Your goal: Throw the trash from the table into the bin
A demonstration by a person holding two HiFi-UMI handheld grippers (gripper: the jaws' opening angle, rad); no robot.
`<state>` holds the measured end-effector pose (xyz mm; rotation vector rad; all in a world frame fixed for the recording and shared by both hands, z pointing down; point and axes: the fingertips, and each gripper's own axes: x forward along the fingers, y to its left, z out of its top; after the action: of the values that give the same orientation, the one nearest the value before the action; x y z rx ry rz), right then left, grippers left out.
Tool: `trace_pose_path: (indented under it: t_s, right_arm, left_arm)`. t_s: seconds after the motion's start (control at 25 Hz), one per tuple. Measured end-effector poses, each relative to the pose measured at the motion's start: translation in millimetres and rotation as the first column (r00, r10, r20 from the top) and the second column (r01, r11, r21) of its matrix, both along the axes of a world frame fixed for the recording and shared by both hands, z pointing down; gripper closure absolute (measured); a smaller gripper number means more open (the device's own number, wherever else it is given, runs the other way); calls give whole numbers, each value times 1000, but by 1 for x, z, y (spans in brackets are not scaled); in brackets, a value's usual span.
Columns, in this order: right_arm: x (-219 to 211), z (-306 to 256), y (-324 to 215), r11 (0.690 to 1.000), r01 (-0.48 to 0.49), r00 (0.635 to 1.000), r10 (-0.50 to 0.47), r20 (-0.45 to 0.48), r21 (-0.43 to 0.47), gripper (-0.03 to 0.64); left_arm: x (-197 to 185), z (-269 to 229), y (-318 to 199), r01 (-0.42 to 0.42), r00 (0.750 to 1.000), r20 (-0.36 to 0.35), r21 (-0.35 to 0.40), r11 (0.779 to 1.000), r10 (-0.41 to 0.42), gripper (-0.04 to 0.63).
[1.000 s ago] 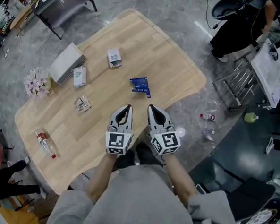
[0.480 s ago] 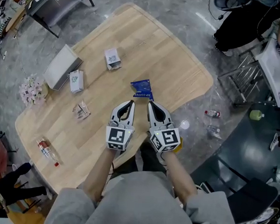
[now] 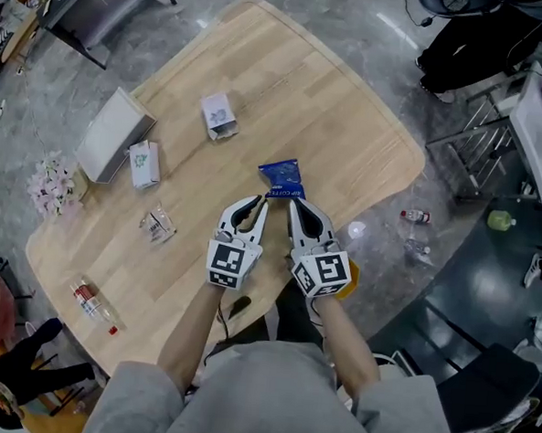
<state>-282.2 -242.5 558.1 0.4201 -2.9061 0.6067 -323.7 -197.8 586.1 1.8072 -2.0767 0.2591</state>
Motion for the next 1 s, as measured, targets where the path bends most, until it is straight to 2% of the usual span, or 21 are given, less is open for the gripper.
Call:
trace_pose_path:
  t_s: [0.04, 0.16, 0.32, 0.68, 0.84, 1.0]
  right_arm:
    - [0, 1, -1, 1000, -3, 1000, 3, -2, 0, 612]
    - [1, 3, -1, 1000, -11, 1000, 11, -10, -1, 612]
    - [4, 5, -2, 1000, -19, 1000, 19, -22, 3, 612]
    - [17, 10, -4, 999, -40, 998, 41, -42, 4, 612]
    - [19, 9, -4, 999, -47, 998, 47, -40, 5, 612]
    - [22, 9, -4, 999, -50, 998, 50, -43, 5, 612]
  left_arm:
    - [0, 3, -1, -11, 1000, -10, -7, 1000, 11, 537]
    - [0, 15, -4, -33, 999, -36, -29, 999, 32, 494]
    - [0, 31, -11, -58, 996, -77, -51, 997, 54, 460]
    - [2, 37, -24, -61, 994, -93, -39, 997, 57, 465]
    - [1, 37, -23, -53, 996, -77, -43, 998, 50, 529]
    - [-1, 37, -23, -46, 997, -68, -48, 998, 43, 560]
